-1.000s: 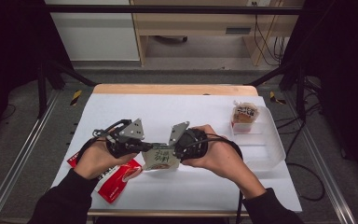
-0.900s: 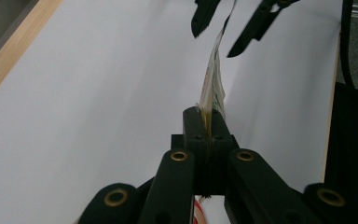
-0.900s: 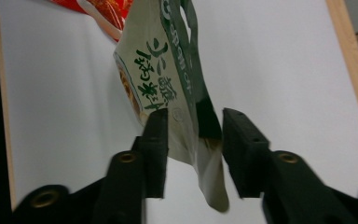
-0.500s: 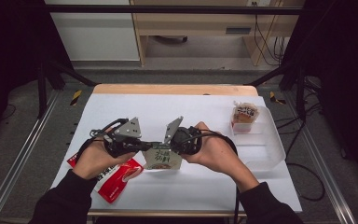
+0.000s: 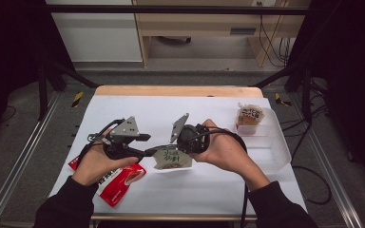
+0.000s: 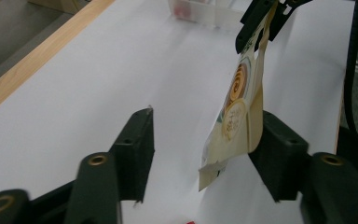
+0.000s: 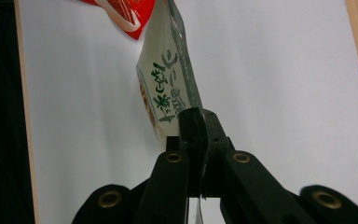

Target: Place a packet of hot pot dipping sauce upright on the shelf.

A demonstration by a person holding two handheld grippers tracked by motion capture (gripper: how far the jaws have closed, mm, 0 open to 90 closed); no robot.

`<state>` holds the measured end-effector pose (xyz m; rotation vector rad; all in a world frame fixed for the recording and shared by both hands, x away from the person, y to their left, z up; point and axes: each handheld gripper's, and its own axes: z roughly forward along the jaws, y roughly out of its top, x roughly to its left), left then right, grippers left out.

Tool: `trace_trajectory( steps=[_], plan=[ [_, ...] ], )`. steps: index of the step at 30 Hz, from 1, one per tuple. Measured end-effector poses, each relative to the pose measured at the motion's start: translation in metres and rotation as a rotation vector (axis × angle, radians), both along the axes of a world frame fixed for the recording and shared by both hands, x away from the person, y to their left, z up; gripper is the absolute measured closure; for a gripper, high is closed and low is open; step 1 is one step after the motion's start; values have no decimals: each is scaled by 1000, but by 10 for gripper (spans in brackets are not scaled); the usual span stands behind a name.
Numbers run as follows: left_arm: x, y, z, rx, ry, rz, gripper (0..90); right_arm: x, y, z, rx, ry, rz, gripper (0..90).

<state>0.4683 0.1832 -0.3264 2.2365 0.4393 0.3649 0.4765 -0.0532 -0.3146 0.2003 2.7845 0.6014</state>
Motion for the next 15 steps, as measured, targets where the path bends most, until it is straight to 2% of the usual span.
trace_trajectory(
  steps=[2,5,8,11,15],
  plan=[
    [-2,4,-1,-17,-10,8,369,1,-3,2,-5,-4,-3,900],
    [-4,10,-10,-44,-33,47,255,3,-9,6,-3,-6,-15,900],
    [-6,17,-21,-26,-49,85,177,5,-15,10,6,-12,-28,900],
    [-7,25,-39,-25,-69,127,116,6,-24,17,22,-35,-38,900],
    [-3,35,-60,-46,-40,181,97,4,-36,29,36,-55,-55,900]
  ],
)
